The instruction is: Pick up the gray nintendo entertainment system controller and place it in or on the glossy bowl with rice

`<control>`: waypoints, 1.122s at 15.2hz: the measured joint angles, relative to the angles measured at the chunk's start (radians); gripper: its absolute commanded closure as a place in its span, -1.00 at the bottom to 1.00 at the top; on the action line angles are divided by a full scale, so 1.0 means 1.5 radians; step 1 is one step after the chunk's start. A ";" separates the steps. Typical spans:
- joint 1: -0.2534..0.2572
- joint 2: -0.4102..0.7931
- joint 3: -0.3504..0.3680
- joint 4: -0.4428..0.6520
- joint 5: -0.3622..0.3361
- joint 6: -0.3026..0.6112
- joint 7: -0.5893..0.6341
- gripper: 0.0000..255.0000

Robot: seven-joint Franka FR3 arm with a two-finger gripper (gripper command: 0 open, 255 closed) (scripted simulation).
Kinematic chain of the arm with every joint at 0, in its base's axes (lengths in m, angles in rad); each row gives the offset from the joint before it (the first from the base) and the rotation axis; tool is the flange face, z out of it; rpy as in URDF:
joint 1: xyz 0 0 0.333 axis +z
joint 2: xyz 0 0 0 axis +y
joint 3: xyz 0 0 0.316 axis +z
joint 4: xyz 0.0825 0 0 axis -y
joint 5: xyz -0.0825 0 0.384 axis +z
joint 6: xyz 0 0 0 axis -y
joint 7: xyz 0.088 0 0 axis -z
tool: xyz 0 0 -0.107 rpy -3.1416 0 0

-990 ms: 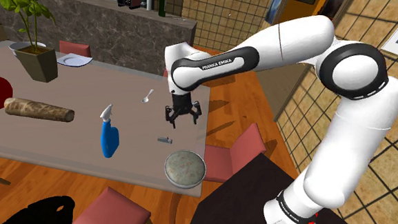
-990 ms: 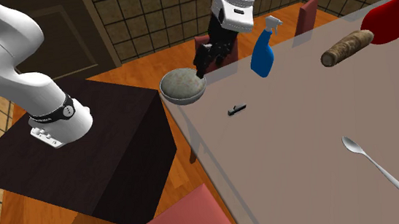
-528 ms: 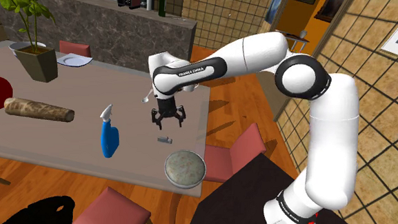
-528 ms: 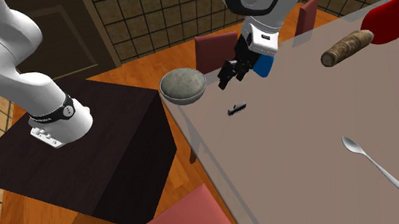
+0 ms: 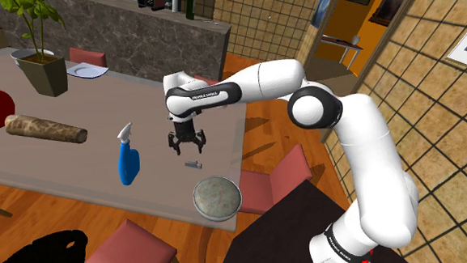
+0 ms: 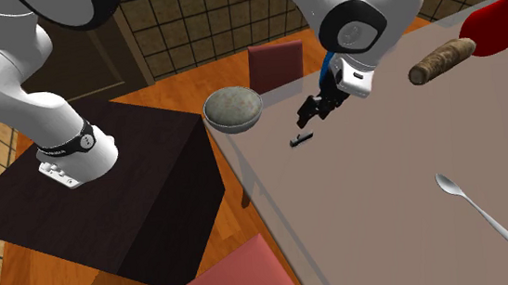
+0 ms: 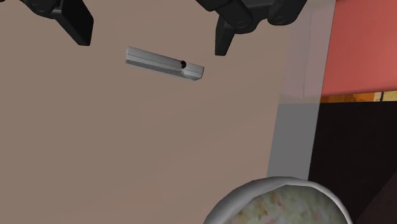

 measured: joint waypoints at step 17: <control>-0.003 0.007 -0.002 -0.048 -0.003 0.054 0.005 1.00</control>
